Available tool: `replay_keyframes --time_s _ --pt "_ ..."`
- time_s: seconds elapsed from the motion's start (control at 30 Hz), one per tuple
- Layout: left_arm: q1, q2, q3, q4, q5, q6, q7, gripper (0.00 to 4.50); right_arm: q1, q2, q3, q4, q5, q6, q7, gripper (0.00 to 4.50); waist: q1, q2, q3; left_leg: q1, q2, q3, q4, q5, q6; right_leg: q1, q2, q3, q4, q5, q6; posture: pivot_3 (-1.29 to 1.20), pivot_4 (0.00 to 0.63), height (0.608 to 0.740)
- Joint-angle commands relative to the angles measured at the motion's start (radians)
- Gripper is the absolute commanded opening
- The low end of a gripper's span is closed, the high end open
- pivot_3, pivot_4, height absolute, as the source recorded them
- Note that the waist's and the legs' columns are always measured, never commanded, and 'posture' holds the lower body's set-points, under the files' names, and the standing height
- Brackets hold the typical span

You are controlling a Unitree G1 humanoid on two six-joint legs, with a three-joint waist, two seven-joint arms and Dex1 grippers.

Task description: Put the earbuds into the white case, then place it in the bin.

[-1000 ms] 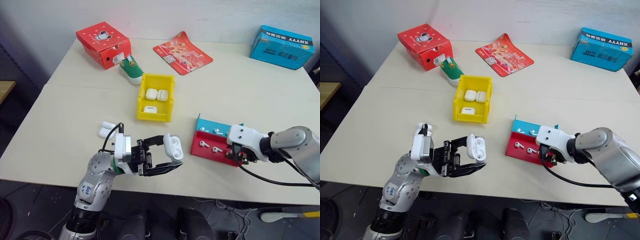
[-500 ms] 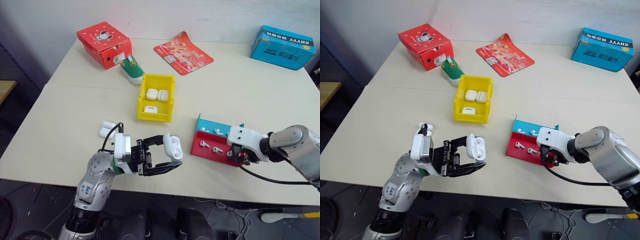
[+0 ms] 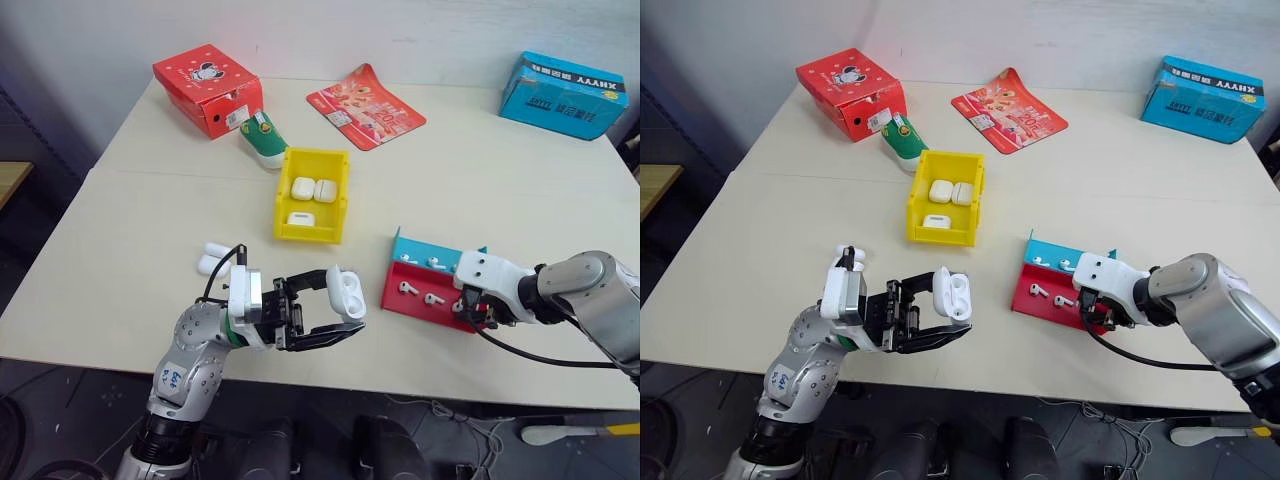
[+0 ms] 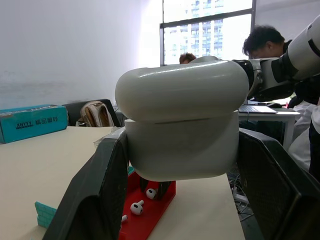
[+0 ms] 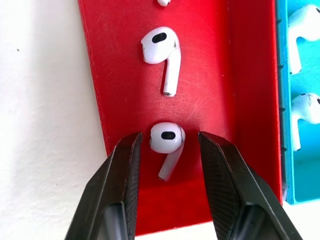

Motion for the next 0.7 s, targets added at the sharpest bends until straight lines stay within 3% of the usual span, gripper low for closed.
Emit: replay_keyframes --time_s 0.03,0.23,0.37,0.4,0.7 --pt "-0.005 0.007 0.008 -0.033 -0.01 -0.012 0.003 2.79 0.02 -0.002 -0.017 -0.008 -0.001 0.015 -0.002 1.77 0.0 0.0 0.0 0.0 0.0 0.0 0.0 0.0 0.0 0.0 0.0 0.0 0.0 0.0 0.0 0.0 0.15 0.74" --pt "-0.002 0.009 0.007 -0.037 -0.008 -0.012 0.008 2.79 0.029 0.01 -0.026 -0.003 -0.003 0.015 -0.009 1.77 0.001 0.0 0.0 0.0 0.0 -0.001 0.002 0.0 0.0 0.0 -0.001 0.0 0.001 0.0 0.0 0.0 0.15 0.74" --pt "-0.001 0.011 0.007 -0.038 -0.009 -0.012 0.009 2.79 0.026 0.018 -0.025 -0.004 -0.004 0.02 -0.009 0.58 0.0 0.0 0.0 0.0 0.0 -0.001 0.002 0.0 0.0 0.0 -0.001 0.0 0.001 0.0 0.0 0.0 0.15 0.74" --pt "0.0 0.012 0.008 -0.039 -0.009 -0.011 0.009 2.79 0.027 0.02 -0.026 -0.005 -0.004 0.021 -0.01 0.45 0.0 0.0 0.0 0.0 0.0 -0.001 0.002 0.0 0.0 0.0 -0.001 0.0 0.002 0.0 0.0 0.0 0.15 0.74" --pt "-0.001 0.017 0.008 -0.037 -0.014 -0.012 0.009 2.79 0.036 0.025 -0.032 -0.01 0.002 0.024 -0.018 0.45 0.0 0.0 0.0 0.0 0.0 -0.001 0.003 0.0 0.0 0.0 -0.001 0.0 0.002 0.0 0.0 0.0 0.15 0.74"
